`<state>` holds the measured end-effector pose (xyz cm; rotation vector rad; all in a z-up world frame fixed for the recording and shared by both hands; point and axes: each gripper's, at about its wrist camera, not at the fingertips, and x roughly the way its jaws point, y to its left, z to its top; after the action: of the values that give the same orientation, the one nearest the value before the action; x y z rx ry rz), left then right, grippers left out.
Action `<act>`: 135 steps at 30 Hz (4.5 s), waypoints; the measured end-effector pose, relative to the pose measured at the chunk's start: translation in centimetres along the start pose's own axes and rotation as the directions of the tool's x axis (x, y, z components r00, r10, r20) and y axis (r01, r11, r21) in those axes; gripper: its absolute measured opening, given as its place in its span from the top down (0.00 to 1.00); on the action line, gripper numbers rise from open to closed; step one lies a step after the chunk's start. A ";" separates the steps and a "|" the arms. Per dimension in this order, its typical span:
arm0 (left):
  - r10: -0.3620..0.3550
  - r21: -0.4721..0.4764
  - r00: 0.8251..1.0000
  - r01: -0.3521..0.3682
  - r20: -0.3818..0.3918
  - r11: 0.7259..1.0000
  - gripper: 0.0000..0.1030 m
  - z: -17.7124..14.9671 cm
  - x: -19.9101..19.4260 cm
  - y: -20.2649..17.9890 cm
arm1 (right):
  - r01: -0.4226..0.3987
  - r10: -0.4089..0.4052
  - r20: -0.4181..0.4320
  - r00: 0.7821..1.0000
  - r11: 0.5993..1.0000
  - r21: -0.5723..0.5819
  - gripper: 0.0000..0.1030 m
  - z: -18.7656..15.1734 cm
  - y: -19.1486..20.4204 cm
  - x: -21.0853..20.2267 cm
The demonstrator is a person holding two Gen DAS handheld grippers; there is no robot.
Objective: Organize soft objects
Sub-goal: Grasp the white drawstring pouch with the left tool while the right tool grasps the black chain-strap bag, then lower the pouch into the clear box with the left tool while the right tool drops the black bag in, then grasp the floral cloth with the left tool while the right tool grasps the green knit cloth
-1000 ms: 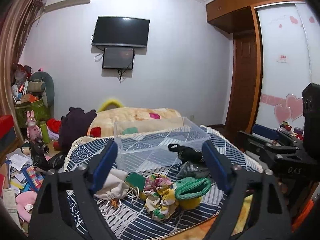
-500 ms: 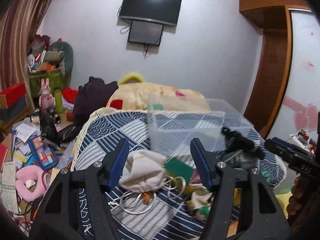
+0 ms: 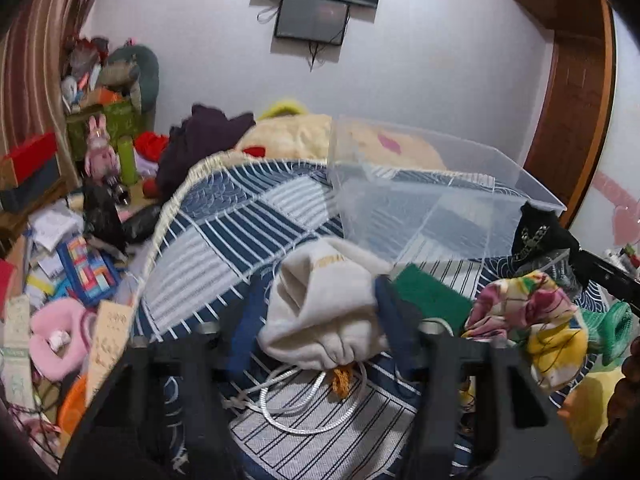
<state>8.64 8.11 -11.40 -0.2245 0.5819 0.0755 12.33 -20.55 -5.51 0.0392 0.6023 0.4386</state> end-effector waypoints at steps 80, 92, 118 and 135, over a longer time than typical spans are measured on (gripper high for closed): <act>-0.133 0.182 0.991 0.131 0.001 0.975 0.54 9.4 1.1 -6.7 | -0.038 0.027 -0.063 0.998 0.982 -0.185 0.66 7.4 2.4 4.5; -0.108 0.193 0.993 0.098 0.043 0.976 0.35 6.1 -3.9 -6.0 | -0.096 0.108 0.055 0.993 0.978 -0.185 0.46 5.7 4.0 -1.7; -0.126 0.204 0.985 0.148 -0.114 0.968 0.33 -3.2 -6.6 -6.4 | -0.217 0.200 -0.126 0.972 0.965 -0.147 0.30 -1.9 6.1 -0.9; -0.132 0.164 0.981 0.155 -0.144 0.974 0.40 -3.5 -1.4 -7.9 | -0.212 0.211 -0.135 0.968 0.977 0.004 0.85 -1.4 2.8 1.2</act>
<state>6.68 -0.37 -12.02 -0.1010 0.6986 -0.1311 11.36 -17.63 -6.91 0.0650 0.7323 0.6552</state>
